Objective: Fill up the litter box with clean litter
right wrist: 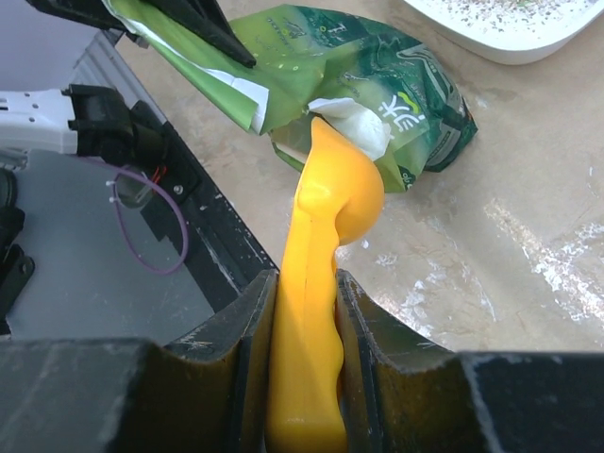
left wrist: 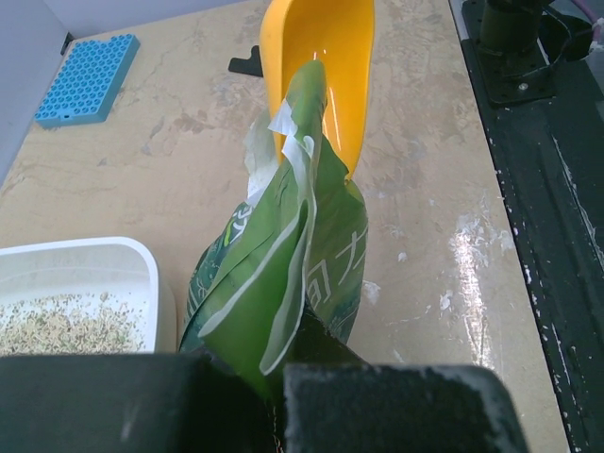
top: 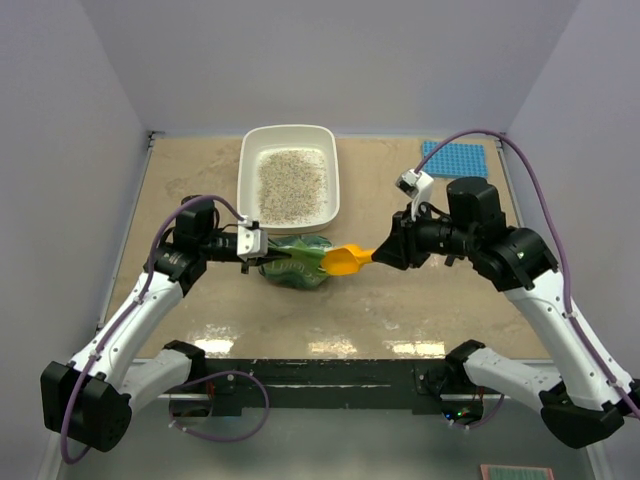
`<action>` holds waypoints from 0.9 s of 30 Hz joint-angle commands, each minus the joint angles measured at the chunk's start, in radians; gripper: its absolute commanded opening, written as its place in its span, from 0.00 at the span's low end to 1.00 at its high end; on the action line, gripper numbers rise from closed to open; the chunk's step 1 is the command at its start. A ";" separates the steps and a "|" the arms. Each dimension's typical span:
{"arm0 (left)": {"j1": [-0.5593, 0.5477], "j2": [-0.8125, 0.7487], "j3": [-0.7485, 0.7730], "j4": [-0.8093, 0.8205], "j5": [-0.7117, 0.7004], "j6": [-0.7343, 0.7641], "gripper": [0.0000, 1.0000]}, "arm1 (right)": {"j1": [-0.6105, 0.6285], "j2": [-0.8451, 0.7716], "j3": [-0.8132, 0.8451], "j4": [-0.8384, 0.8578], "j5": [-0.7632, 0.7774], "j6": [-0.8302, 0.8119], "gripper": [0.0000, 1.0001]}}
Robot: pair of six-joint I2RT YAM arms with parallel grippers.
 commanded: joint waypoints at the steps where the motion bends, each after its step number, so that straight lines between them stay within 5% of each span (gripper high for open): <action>1: -0.015 0.003 0.043 0.021 0.077 0.034 0.00 | 0.032 -0.034 0.039 -0.018 -0.059 -0.043 0.00; 17: -0.015 -0.017 0.057 -0.033 0.107 0.058 0.00 | 0.122 -0.006 -0.043 0.284 0.016 -0.327 0.00; 27: -0.017 -0.046 0.029 -0.007 0.110 0.046 0.00 | 0.138 -0.071 -0.114 0.469 -0.119 -0.602 0.00</action>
